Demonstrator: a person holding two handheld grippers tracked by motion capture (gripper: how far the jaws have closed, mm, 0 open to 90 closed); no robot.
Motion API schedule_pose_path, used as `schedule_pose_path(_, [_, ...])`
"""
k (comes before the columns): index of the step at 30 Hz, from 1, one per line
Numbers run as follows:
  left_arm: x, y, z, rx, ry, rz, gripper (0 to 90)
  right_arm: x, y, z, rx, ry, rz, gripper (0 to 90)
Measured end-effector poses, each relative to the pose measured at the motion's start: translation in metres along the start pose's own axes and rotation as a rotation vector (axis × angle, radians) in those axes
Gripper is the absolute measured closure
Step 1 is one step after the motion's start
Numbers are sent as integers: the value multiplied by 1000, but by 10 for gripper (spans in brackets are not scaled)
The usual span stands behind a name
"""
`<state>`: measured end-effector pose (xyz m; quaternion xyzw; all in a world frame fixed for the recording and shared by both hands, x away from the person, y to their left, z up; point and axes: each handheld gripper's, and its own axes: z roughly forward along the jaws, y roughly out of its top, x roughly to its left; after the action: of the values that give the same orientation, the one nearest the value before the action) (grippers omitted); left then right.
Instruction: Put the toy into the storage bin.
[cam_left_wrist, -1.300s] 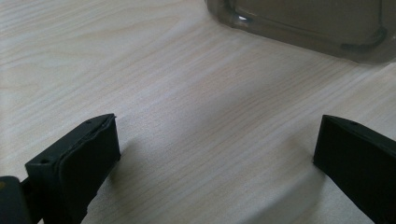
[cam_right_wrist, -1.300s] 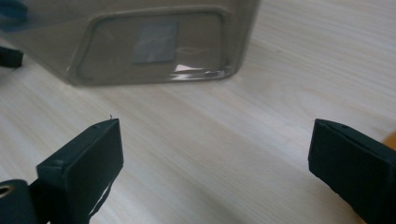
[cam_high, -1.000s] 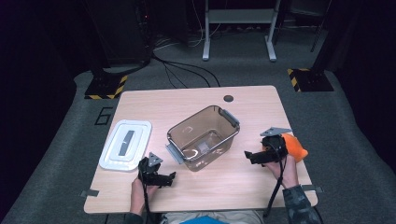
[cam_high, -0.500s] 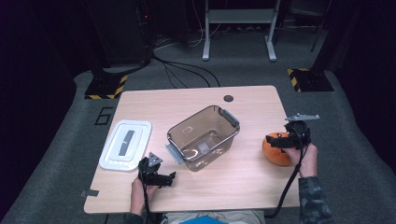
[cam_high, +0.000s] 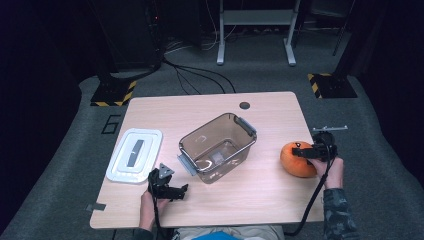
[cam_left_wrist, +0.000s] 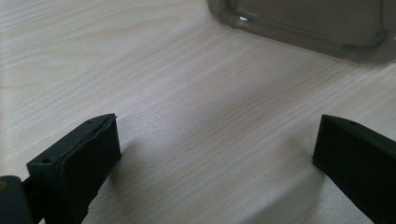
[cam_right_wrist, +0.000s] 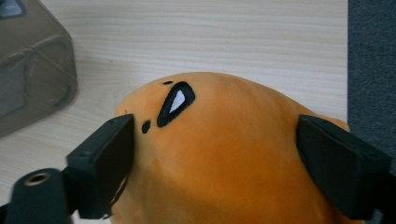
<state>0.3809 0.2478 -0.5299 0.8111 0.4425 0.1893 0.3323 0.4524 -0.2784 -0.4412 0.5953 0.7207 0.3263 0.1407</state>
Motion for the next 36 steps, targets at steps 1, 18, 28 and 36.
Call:
schedule_pose_path(1, [0, 0, 0, 0, 0, -2, 5, 1, -1, 0, 10, 6, 17, 172])
schedule_pose_path(18, [0, 0, 0, 0, 1, -1, 6, 5, -11, -7, -85, -3, -57, 592])
schedule_pose_path(28, [0, 0, 0, -8, 5, -14, 8, 15, -3, -11, -143, 15, -71, 586])
schedule_pose_path(36, [0, 0, 0, -2, 6, -8, 9, 26, 6, -16, -164, 51, -103, 579])
